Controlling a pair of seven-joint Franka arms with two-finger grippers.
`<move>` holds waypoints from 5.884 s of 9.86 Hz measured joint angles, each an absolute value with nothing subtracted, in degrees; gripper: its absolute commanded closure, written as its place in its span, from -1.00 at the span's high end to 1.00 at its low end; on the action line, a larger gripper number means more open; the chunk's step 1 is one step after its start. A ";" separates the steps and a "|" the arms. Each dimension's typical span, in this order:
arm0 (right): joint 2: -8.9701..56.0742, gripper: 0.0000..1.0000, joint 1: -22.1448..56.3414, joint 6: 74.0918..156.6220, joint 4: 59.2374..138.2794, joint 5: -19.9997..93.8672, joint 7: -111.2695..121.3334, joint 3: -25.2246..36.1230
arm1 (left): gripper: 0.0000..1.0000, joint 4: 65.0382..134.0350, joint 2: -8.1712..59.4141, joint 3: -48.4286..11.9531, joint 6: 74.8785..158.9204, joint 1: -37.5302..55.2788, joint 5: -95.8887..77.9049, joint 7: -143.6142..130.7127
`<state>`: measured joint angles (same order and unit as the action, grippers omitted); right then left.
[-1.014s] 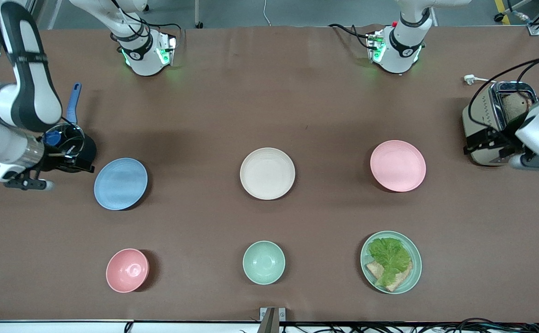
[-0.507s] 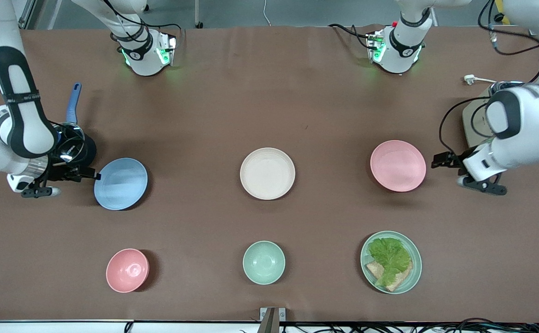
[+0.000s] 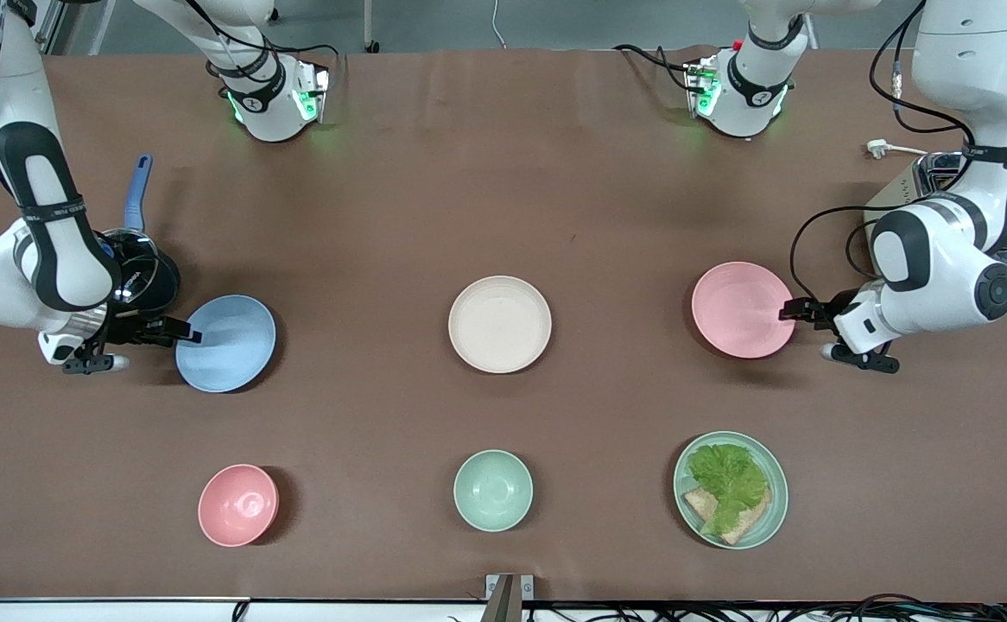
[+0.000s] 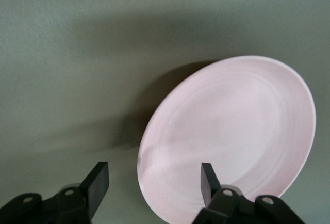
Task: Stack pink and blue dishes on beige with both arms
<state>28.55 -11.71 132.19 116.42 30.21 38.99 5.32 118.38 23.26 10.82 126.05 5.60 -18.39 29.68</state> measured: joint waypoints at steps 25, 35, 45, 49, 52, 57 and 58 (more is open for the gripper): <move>19.23 -0.99 -0.81 105.46 98.62 25.62 -17.02 -6.99 | 1.00 96.50 39.17 -31.74 131.57 12.48 13.80 -45.88; 20.44 -0.93 3.83 143.12 117.89 25.67 -29.44 -28.86 | 1.00 104.24 8.31 -13.31 119.76 7.12 4.33 -17.21; 21.26 1.00 5.64 146.50 119.31 23.22 -29.58 -27.67 | 1.00 87.20 -5.17 -3.80 86.89 4.15 -0.86 -4.48; 0.67 1.00 -3.72 112.35 112.50 -0.26 -29.69 -20.15 | 1.00 85.09 -0.78 -3.67 87.09 4.20 -0.72 -4.42; -0.73 1.00 -2.48 98.04 98.72 -2.05 -24.93 -8.15 | 1.00 83.28 0.35 -3.51 87.02 4.11 -0.67 -4.45; -0.81 1.00 -2.13 86.61 87.51 -1.71 -12.24 0.02 | 1.00 83.10 0.08 -3.48 86.40 3.96 -0.67 -4.95; -0.78 1.00 -2.12 85.80 87.44 -1.71 -10.92 0.16 | 1.00 83.10 -0.07 -3.51 86.27 3.97 -0.67 -5.68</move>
<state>-0.78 -2.12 85.80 87.44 -1.71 -10.92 0.16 83.10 -0.07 -3.51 86.27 3.97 -0.67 -5.68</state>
